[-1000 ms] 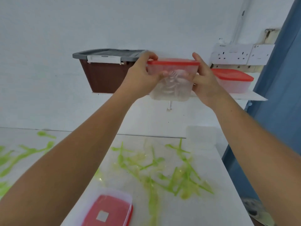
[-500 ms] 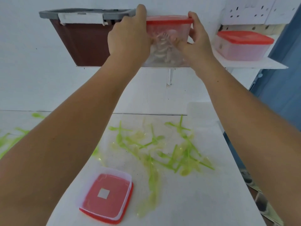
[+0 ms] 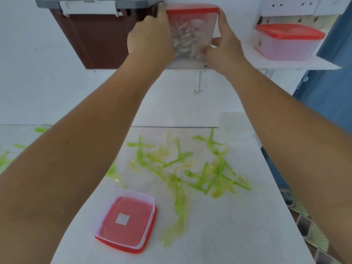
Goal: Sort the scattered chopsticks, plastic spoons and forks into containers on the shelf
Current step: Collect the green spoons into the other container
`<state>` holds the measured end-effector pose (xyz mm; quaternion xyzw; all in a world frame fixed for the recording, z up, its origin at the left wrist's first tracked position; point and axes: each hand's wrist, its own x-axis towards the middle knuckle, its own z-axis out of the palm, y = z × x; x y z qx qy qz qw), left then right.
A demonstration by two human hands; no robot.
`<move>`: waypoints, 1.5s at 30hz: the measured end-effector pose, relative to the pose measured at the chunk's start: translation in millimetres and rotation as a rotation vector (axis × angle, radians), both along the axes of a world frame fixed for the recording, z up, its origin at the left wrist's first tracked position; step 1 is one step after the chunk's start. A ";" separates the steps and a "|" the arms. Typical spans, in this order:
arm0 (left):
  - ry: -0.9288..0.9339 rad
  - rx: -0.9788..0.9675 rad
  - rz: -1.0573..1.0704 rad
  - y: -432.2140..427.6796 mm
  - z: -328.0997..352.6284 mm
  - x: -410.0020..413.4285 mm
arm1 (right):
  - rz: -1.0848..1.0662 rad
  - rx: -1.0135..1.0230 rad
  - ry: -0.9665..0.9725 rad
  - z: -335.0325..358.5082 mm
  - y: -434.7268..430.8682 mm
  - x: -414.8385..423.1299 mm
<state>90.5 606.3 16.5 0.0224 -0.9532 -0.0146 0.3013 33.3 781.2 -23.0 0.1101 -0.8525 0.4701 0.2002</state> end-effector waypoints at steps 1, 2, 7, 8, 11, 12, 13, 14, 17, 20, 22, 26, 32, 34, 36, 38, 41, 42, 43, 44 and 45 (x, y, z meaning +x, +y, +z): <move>0.007 0.046 -0.055 -2.5 -6.0 9.6 | -0.028 0.007 0.030 -0.7 -1.4 11.1; 0.052 0.100 -0.144 -7.2 -17.5 21.1 | -0.063 0.000 0.135 -4.3 -2.1 23.5; 0.000 0.219 -0.600 -42.8 -175.4 79.3 | -0.084 0.130 0.574 -129.5 0.9 87.1; -0.143 0.156 -0.644 -47.1 -216.4 82.8 | -0.033 0.157 0.342 -166.9 0.3 90.1; -0.512 -0.119 -0.812 -55.4 -321.1 79.1 | 0.041 0.552 -0.482 -260.5 -5.3 91.3; -0.576 -0.174 -0.863 -57.0 -345.4 75.8 | 0.036 0.732 -0.535 -283.3 -7.8 91.2; -0.623 -0.211 -0.896 -57.9 -364.4 72.1 | 0.036 0.878 -0.514 -301.3 -9.8 91.5; -0.662 -0.236 -0.915 -57.5 -379.5 69.7 | 0.035 0.966 -0.493 -314.0 -11.8 93.0; -0.712 -0.269 -0.943 -53.2 -398.9 64.6 | -0.011 1.007 -0.459 -341.5 -15.2 93.1; -0.679 -0.283 -0.923 -50.9 -402.2 57.5 | -0.094 0.972 -0.460 -362.9 -12.8 89.5; -0.663 -0.298 -0.909 -49.7 -401.8 53.4 | -0.088 0.960 -0.449 -368.4 -12.0 88.5; -0.663 -0.192 -0.913 -52.2 -402.0 49.5 | -0.041 0.883 -0.506 -360.1 -15.3 90.2; -0.503 0.376 -0.813 -81.7 -370.7 44.5 | -0.080 0.041 -0.375 -335.9 -11.8 59.4; -0.498 0.456 -0.685 -102.4 -368.7 21.0 | -0.136 0.007 -0.418 -329.1 -22.3 26.1; -0.555 0.419 -0.547 -116.7 -374.2 -12.6 | -0.170 0.065 -0.463 -324.5 -33.0 -4.0; -0.687 0.242 -0.404 -118.7 -381.3 -36.5 | -0.108 0.241 -0.580 -320.7 -41.8 -18.7; -0.808 0.049 -0.410 -112.9 -390.4 -56.0 | -0.042 0.635 -0.689 -316.8 -51.5 -15.2; -0.828 0.000 -0.422 -111.6 -392.3 -59.9 | -0.060 0.657 -0.696 -316.1 -53.7 -11.6; -0.833 -0.047 -0.432 -110.7 -394.0 -63.0 | -0.095 0.635 -0.683 -316.6 -54.1 -9.3; -0.836 -0.081 -0.439 -109.3 -395.8 -64.8 | -0.130 0.603 -0.657 -318.1 -53.7 -8.2; -0.832 -0.087 -0.441 -108.7 -397.6 -64.9 | -0.162 0.560 -0.617 -319.1 -52.8 -7.5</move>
